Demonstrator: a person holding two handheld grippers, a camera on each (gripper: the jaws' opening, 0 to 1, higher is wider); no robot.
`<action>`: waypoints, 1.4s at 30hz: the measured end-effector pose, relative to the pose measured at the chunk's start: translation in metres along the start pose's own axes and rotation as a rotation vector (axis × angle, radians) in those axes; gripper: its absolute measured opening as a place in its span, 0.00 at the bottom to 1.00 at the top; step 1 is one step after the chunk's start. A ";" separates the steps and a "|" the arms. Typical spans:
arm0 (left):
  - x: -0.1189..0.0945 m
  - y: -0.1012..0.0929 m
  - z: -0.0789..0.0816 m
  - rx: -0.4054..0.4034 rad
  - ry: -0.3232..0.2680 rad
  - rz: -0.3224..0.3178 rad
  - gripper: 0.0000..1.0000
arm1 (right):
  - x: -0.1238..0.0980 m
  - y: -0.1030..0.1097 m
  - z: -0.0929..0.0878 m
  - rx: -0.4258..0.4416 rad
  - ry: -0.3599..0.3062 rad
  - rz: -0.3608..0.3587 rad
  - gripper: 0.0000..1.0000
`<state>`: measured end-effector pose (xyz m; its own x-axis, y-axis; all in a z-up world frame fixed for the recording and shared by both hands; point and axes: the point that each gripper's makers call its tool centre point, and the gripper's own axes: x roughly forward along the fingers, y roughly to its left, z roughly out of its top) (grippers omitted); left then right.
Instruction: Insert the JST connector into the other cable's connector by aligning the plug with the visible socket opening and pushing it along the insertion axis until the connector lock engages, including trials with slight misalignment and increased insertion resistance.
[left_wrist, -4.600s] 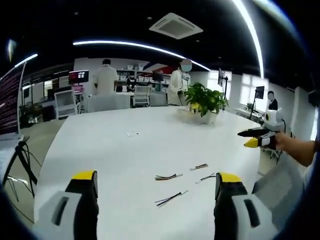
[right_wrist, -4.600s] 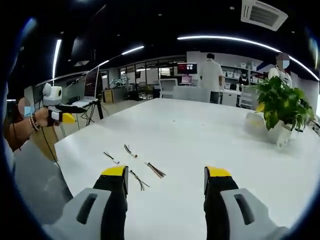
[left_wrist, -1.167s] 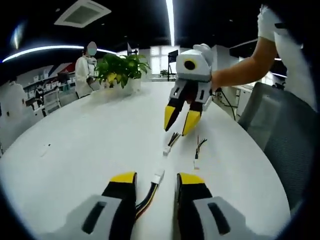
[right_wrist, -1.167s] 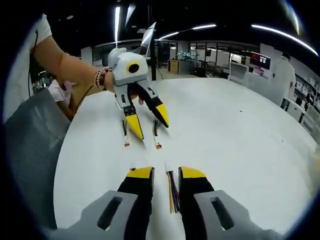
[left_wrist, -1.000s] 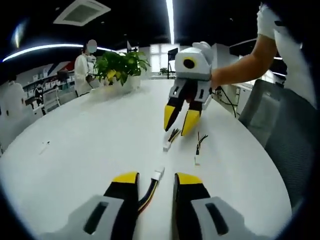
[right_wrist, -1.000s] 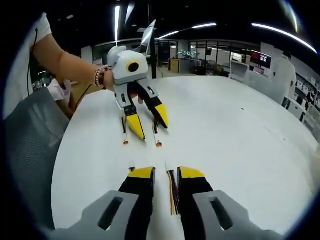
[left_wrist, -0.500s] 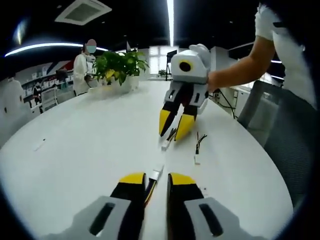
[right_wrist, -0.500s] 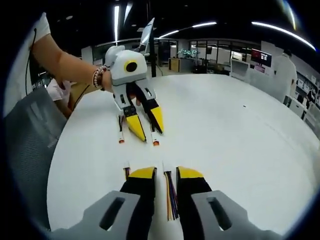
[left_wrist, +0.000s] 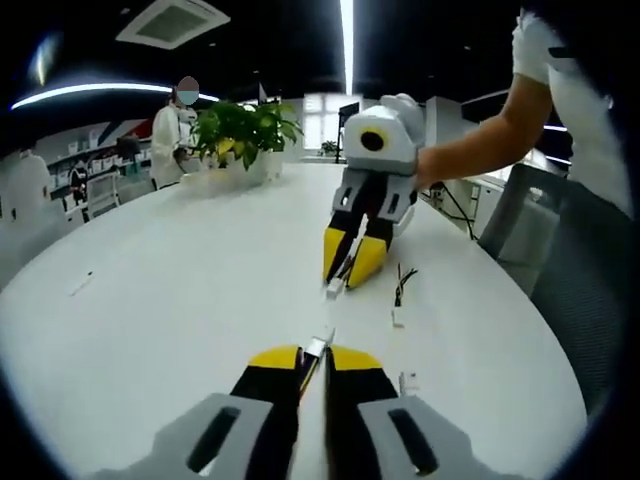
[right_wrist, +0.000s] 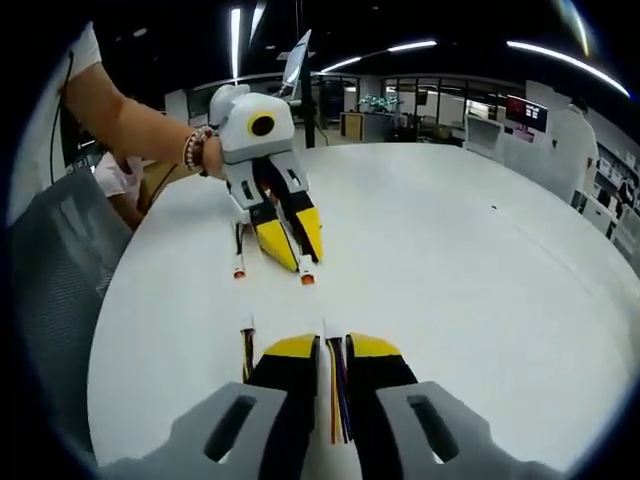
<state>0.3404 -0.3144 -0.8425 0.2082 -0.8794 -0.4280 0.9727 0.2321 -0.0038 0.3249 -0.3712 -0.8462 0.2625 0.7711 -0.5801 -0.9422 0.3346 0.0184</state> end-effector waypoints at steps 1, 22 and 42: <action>0.000 0.000 0.000 0.000 -0.001 -0.001 0.02 | 0.000 0.000 0.000 0.001 -0.001 0.000 0.06; 0.003 -0.005 -0.001 0.021 -0.002 -0.023 0.00 | 0.001 0.006 0.004 -0.045 -0.009 0.037 0.04; -0.011 -0.018 0.011 0.074 0.024 -0.025 0.00 | -0.004 0.023 0.030 -0.132 -0.011 0.097 0.04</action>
<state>0.3222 -0.3134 -0.8283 0.1818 -0.8742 -0.4502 0.9827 0.1780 0.0512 0.3084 -0.3503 -0.8188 0.1707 0.8025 -0.5717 -0.9822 0.1850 -0.0336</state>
